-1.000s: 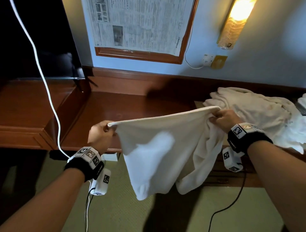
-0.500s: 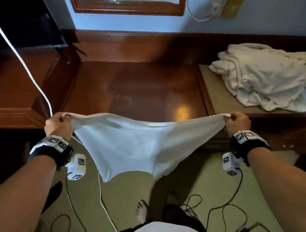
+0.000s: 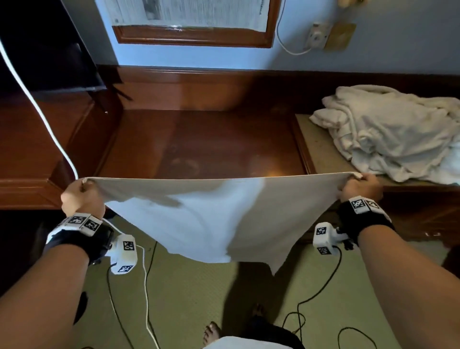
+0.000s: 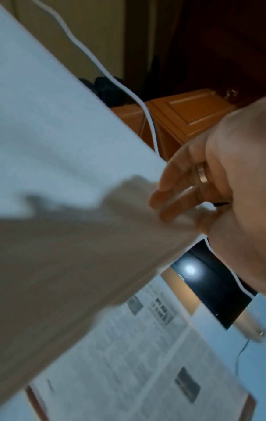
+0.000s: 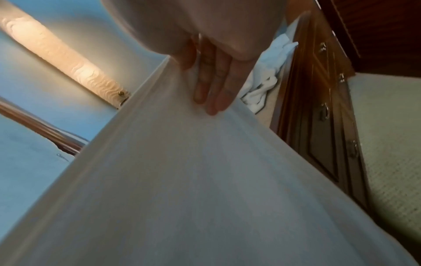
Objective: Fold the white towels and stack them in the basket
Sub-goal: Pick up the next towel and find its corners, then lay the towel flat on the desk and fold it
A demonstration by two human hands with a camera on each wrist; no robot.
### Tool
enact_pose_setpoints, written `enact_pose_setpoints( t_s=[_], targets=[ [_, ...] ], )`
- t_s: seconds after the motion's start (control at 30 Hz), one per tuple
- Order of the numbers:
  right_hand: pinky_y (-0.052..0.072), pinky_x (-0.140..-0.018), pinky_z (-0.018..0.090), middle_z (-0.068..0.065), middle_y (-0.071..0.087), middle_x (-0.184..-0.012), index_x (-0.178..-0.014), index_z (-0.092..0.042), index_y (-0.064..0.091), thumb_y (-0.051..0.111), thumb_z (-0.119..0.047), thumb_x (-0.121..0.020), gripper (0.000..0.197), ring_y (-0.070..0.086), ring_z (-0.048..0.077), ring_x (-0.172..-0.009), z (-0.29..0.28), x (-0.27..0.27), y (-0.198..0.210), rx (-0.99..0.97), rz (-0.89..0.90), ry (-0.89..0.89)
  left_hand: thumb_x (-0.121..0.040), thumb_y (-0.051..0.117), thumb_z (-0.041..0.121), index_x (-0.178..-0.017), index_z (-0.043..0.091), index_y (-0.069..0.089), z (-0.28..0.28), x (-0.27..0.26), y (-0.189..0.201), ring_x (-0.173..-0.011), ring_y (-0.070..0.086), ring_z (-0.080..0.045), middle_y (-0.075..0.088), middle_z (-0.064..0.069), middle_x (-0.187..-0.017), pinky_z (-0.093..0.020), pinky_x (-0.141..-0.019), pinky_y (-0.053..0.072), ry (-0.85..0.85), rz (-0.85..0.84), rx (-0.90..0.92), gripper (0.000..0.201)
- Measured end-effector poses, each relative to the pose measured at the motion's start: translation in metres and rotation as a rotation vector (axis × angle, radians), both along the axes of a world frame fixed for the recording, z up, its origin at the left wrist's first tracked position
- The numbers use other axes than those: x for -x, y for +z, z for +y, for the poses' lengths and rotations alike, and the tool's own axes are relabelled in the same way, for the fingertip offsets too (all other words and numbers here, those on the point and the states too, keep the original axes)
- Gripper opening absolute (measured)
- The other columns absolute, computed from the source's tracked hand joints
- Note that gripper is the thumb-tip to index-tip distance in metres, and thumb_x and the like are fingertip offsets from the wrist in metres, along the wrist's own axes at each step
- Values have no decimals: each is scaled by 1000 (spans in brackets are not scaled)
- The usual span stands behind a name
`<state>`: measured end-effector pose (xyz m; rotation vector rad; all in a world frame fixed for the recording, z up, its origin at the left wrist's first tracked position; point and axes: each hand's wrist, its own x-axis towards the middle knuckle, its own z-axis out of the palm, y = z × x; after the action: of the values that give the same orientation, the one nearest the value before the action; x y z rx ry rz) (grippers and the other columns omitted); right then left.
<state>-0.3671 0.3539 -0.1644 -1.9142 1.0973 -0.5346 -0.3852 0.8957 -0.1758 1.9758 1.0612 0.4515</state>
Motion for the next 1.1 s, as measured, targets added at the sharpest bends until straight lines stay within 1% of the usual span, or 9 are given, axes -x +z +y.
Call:
enact_pose_setpoints(
  t_s=[0.13,0.27,0.4,0.5,0.73,0.87,0.93,1.03,1.1],
  targets=[
    [60,-63,54,13,70,-87,-87,-33,53,29,-22,-74,29,70,35,-68,-17,-46,-28,-202,-213,-103,-101,31,38,-121,13,58,-14,-19,5,-70,74,-31,74,-13,-96,-32,-50,57,145,-275,379,42],
    [59,-62,48,11,63,-76,-89,-31,50,29,-13,-85,28,67,33,-69,17,-67,5,-435,-320,-157,-104,25,34,-133,10,50,-13,-55,6,-68,75,-19,70,-7,-91,-46,-76,62,168,-439,654,45],
    [61,-66,46,14,66,-90,-122,-25,51,27,-11,-94,39,70,32,-80,23,-119,7,-527,-412,-207,-105,26,28,-123,16,52,-14,-110,19,-68,75,-19,69,-8,-93,-37,-65,63,233,-569,687,34],
    [61,-67,44,17,67,-99,-117,-25,50,28,-11,-94,35,70,31,-82,21,-183,4,-542,-428,-187,-103,26,37,-133,13,53,-6,-178,17,-77,76,-19,71,-8,-106,-43,-84,61,253,-554,725,46],
    [60,-75,53,23,70,-103,-117,-15,55,37,-8,-94,30,72,35,-87,19,-336,-9,-584,-406,-32,-107,19,35,-121,15,55,-17,-317,30,-93,73,-18,67,-3,-113,-34,-93,55,197,-544,703,43],
    [58,-86,43,10,66,-116,-128,-22,51,52,-13,-94,35,69,24,-98,15,-406,-48,-500,-283,130,-92,46,44,-130,15,53,-11,-390,0,-102,72,-20,66,0,-113,-35,-90,57,44,-453,704,48],
    [48,-91,30,4,55,-134,-143,-24,39,60,-22,-95,52,57,19,-116,19,-411,-82,-358,-88,304,-71,62,51,-146,22,45,-19,-405,-35,-105,71,-21,63,3,-123,-36,-87,56,-137,-326,666,83],
    [32,-112,40,8,30,-158,-153,-30,25,63,-34,-95,69,31,25,-144,33,-372,-149,-119,373,709,-83,69,51,-157,29,29,-32,-384,-114,-131,53,-28,49,-7,-149,-46,-110,41,-487,168,289,86],
    [13,-121,51,7,10,-165,-154,-32,22,52,-49,-96,67,4,27,-152,38,-323,-184,214,693,947,-81,59,76,-158,38,22,-39,-342,-168,-147,30,-32,29,-6,-163,-54,-119,27,-809,596,-71,94]
  ],
)
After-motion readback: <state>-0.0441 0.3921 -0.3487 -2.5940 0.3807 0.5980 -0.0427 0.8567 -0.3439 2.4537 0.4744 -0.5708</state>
